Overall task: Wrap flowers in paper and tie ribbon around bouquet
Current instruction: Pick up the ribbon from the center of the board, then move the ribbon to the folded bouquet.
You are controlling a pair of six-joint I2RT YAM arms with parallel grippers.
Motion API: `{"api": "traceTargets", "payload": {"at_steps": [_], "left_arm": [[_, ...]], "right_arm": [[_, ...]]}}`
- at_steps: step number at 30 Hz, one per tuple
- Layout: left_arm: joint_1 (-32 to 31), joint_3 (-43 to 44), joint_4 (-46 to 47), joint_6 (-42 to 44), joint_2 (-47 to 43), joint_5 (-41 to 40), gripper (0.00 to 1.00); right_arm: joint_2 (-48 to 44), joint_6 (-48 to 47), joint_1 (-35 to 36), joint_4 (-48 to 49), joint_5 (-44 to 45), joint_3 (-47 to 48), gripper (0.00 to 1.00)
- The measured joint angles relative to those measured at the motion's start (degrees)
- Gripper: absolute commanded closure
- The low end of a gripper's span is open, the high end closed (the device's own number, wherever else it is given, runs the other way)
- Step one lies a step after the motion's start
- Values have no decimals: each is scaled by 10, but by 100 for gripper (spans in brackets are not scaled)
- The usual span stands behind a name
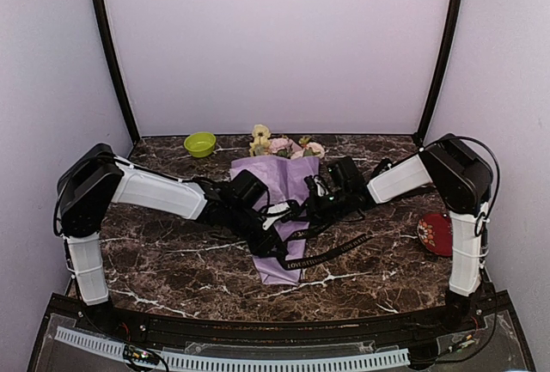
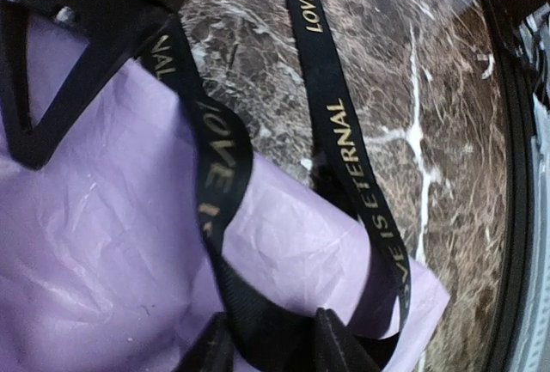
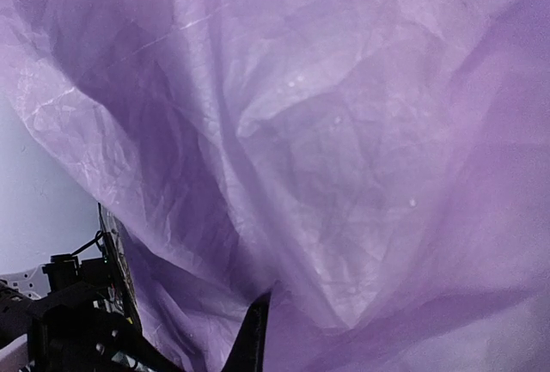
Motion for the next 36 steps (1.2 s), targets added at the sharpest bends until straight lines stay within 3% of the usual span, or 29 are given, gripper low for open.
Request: {"api": "traceTargets", "payload": {"at_steps": [1,8,15,18,28,36], "left_arm": [[-2,1,2,-2,0,3,99],[-32,6,-2,22,0,19,100],[-127,25,-119,87,-45,44,100],[-139,14,-176,89,-79,37,100],[-94,-38,-311,31,-83,-22,100],[20,-71,-350,-19,-91,-45,100]], "right_arm": [[0,-1,0,0,0,0,100],[-1,-3,0,-15,0,9,100],[-1,-8,0,-44,-5,34,100],[-2,-14,-2,-60,-10,46,100],[-30,-60,-21,-151,-16,84,100],[-42,-84,-36,-182,-16,94,100]]}}
